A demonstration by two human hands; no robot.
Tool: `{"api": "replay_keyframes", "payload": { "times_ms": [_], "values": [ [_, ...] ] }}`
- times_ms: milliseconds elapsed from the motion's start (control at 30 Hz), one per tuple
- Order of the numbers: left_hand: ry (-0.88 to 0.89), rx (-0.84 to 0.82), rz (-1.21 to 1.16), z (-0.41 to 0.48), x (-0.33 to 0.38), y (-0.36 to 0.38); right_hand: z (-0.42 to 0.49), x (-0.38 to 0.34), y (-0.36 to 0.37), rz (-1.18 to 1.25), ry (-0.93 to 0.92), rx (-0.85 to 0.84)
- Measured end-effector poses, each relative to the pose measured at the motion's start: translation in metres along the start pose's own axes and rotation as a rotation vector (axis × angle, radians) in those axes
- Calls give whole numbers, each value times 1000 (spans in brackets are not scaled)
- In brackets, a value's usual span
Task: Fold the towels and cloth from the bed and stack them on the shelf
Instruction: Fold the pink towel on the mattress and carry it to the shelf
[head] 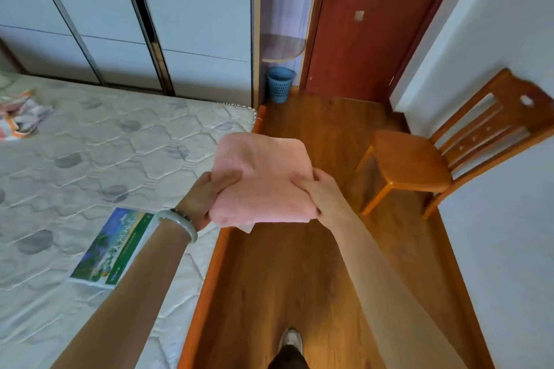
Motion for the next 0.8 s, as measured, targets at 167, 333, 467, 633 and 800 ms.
{"api": "replay_keyframes", "payload": {
  "times_ms": [167,333,467,633,800],
  "values": [
    [11,-46,6,46,40,87,62,-36,-76,22,-28,63],
    [-3,-74,-26,82,70,147,111,-59,-122,77,-25,67],
    [26,-85,-9,118,97,188,153,-70,-143,131,-4,92],
    [-36,-139,-21,192,112,230,229,-80,-160,156,18,139],
    [-45,-79,-48,281,131,269,323,-99,-165,176,-5,154]
  ]
}}
Point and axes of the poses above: each hand's wrist, its own z-axis towards the middle knuckle, its own y-axis out of the palm, x = y × z, the point moved 3 cm from there along z, towards the middle knuckle, and after that the axes turned 11 degrees about x, right-handed, at the moved point
